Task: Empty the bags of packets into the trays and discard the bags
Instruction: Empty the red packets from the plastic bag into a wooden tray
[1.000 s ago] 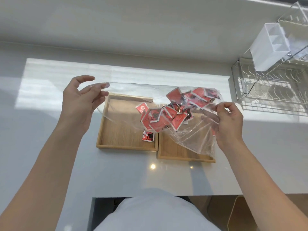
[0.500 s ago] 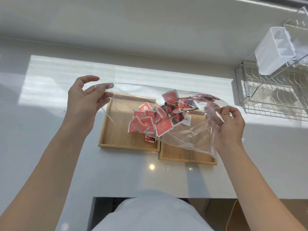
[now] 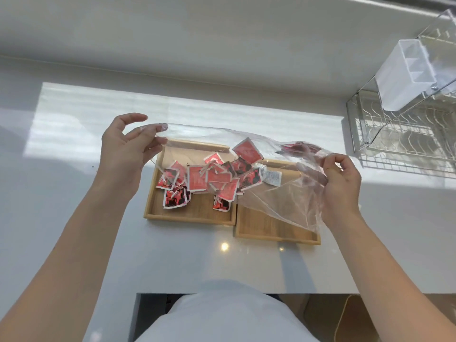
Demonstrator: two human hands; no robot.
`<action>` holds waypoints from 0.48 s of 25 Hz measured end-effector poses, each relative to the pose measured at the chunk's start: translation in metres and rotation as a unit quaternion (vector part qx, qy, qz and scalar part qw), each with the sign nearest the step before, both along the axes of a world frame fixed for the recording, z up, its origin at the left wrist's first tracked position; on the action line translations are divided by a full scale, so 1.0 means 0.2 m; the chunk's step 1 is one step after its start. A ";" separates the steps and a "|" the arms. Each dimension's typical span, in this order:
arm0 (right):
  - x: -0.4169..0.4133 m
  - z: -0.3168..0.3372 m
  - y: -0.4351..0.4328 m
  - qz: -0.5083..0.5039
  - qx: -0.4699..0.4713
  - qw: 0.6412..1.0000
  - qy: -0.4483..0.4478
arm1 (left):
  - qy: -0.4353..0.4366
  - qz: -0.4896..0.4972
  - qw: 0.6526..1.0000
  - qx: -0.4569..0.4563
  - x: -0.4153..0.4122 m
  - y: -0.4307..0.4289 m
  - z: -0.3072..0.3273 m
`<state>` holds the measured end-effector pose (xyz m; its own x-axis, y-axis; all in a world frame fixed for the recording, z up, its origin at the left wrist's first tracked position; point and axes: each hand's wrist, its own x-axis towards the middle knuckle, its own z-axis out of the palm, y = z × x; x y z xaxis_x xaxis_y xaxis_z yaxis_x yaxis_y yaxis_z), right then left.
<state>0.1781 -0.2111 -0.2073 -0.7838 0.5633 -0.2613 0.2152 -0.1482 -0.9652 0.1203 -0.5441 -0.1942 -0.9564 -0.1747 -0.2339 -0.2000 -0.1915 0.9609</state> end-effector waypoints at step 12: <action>0.05 0.09 0.03 0.013 0.024 0.998 0.048 | 0.004 -0.004 1.000 0.007 0.01 0.03 0.00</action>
<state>0.1877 -0.2047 -0.1897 -0.8188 0.5517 -0.1585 0.1253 -0.0977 -0.9873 0.1227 -0.5376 -0.1948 -0.9596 -0.1647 -0.2280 -0.1932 -0.2029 0.9599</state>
